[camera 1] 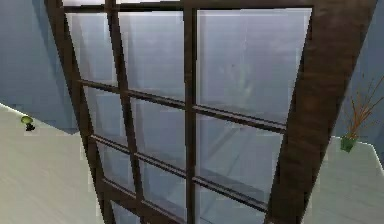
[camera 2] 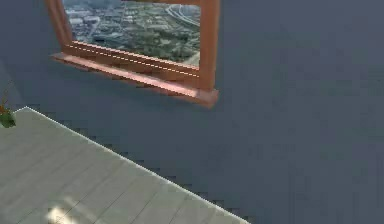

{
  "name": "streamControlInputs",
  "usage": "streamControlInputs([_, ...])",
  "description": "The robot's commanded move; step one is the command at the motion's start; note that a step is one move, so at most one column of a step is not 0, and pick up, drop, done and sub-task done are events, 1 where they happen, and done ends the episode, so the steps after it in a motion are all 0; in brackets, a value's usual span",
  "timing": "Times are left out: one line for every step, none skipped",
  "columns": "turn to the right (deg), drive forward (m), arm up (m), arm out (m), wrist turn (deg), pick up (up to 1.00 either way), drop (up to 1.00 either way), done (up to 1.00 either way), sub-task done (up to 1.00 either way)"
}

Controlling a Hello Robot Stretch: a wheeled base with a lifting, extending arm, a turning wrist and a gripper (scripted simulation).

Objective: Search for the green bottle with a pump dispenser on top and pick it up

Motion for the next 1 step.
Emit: streamControlInputs([-45.0,0.00,0.00,0.00,0.0,0.00,0.00,0.00,0.00])
